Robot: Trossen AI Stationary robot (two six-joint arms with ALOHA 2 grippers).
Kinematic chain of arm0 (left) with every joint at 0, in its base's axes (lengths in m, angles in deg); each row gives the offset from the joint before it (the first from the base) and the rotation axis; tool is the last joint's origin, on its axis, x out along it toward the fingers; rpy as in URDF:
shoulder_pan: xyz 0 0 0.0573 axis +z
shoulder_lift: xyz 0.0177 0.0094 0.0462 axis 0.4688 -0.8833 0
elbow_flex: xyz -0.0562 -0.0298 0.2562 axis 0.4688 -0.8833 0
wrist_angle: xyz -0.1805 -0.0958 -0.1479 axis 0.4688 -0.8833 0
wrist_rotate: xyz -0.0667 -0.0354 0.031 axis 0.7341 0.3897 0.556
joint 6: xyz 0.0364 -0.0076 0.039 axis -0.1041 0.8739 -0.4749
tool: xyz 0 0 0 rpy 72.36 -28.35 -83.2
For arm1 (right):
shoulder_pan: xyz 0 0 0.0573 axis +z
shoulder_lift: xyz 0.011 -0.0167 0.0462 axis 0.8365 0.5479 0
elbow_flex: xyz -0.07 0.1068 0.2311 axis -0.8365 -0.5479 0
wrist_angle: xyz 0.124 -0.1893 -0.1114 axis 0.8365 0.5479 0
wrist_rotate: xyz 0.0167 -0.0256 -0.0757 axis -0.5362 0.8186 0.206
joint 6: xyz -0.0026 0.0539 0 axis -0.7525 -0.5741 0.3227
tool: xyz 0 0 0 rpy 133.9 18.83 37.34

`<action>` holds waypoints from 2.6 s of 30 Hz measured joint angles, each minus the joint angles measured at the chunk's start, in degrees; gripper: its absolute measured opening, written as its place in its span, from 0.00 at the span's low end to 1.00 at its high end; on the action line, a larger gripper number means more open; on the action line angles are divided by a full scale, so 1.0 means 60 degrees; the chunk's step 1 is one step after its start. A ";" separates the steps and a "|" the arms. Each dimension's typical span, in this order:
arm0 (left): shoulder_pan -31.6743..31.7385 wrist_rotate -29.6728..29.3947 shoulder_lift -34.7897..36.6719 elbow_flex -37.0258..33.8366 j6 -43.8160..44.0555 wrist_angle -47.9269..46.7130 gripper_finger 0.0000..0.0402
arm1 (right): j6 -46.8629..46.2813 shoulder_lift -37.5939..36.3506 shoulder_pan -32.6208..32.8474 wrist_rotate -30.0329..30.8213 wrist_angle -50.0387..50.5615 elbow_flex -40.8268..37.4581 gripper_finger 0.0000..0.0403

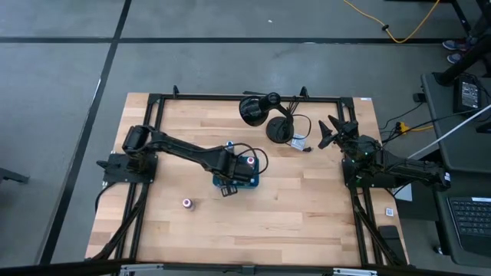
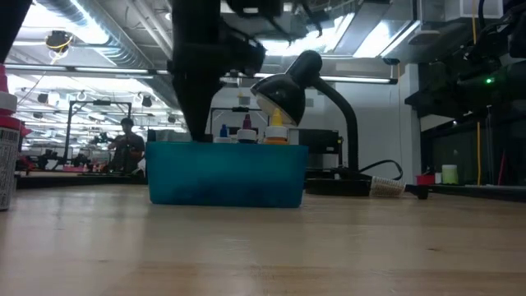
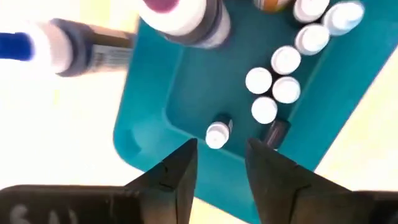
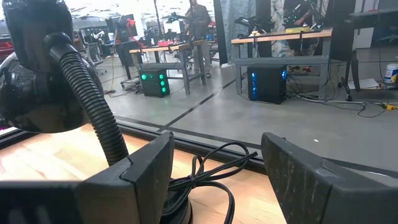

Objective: Pick & Place food coloring
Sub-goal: Put the large red food coloring bottle into the blue bin

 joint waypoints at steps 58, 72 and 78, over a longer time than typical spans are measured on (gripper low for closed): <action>-0.4493 0.0800 0.1405 -0.1904 0.7530 -0.1543 0.60 | 0.0000 0.0000 0.0001 0.0000 0.0002 -0.0003 0.61; -0.4493 0.1292 0.1409 -0.1957 0.7733 -0.1365 0.49 | 0.0000 0.0000 -0.0002 0.0000 -0.0001 -0.0004 0.61; -0.4493 0.1279 0.1434 -0.1946 0.7715 -0.1365 0.35 | 0.0003 -0.0001 0.0000 0.0000 0.0000 -0.0001 0.61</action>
